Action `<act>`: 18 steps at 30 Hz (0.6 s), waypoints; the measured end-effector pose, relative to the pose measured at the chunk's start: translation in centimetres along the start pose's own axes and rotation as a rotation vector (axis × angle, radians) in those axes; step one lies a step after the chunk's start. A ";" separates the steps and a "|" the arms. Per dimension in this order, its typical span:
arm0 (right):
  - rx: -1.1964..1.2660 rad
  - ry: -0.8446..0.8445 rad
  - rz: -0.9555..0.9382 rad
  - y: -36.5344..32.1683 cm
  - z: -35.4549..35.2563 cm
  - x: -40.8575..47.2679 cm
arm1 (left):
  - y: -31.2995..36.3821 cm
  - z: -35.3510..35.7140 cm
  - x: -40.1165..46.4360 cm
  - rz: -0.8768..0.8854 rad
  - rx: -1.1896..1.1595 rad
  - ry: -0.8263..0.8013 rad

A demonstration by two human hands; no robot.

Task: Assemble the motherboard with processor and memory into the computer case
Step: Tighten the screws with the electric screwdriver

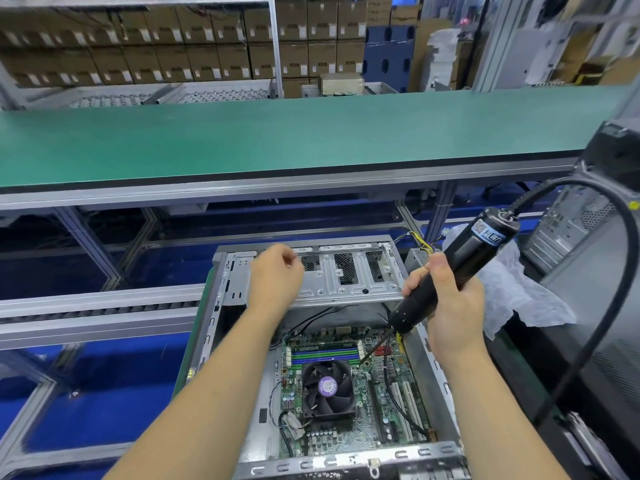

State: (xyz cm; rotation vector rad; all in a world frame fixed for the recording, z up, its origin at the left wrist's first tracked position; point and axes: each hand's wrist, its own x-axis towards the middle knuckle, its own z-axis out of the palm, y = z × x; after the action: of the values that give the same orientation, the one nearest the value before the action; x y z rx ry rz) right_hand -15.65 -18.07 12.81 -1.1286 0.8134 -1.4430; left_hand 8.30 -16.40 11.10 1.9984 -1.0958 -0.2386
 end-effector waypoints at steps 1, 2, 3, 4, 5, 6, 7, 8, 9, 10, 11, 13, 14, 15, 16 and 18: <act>0.006 -0.002 -0.003 -0.1 -0.1 0.0 | 0.7 0.8 -1.3 0.011 -0.032 -0.048; 0.012 -0.003 -0.007 -0.2 -0.2 0.1 | 1.2 1.8 -2.7 0.018 -0.065 -0.108; 0.012 -0.004 -0.013 -0.3 -0.3 0.2 | 1.6 2.9 -4.2 0.018 -0.095 -0.174; 0.007 -0.002 -0.021 -0.5 -0.5 0.4 | 1.8 4.0 -5.6 0.009 -0.120 -0.238; 0.006 0.001 -0.030 -0.7 -0.7 0.5 | 1.9 5.1 -6.8 -0.005 -0.139 -0.288; 0.010 0.007 -0.038 -1.0 -0.9 0.7 | 1.8 6.0 -7.7 -0.023 -0.149 -0.320; 0.009 0.010 -0.047 -1.2 -1.2 0.9 | 1.7 6.9 -8.4 -0.044 -0.151 -0.344; 0.002 0.017 -0.058 -1.3 -1.4 1.0 | 1.5 7.6 -8.8 -0.069 -0.149 -0.366; 0.000 0.027 -0.067 -1.4 -1.7 1.1 | 1.4 8.2 -9.2 -0.093 -0.146 -0.386; 0.008 0.039 -0.071 -1.5 -2.0 1.1 | 1.4 8.7 -9.4 -0.111 -0.141 -0.399; 0.018 0.051 -0.072 -1.5 -2.3 1.1 | 1.4 9.1 -9.7 -0.121 -0.138 -0.405; 0.012 0.066 -0.072 -1.3 -2.8 1.1 | 1.5 9.9 -10.2 -0.115 -0.143 -0.411; 0.007 0.071 -0.069 -1.2 -3.0 1.1 | 1.4 10.3 -10.4 -0.105 -0.144 -0.414; 0.007 0.074 -0.063 -1.1 -3.2 1.1 | 1.4 10.6 -10.6 -0.097 -0.139 -0.415; 0.010 0.077 -0.055 -1.1 -3.3 1.1 | 1.2 10.8 -10.7 -0.093 -0.129 -0.416; 0.016 0.083 -0.040 -1.0 -3.5 1.2 | 0.8 11.0 -10.8 -0.092 -0.100 -0.418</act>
State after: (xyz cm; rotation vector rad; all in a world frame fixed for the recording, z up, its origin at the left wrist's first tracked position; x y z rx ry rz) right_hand -19.23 -19.40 12.92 -1.0841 0.8393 -1.5359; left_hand -4.29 -14.60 2.40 1.9585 -1.2175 -0.7721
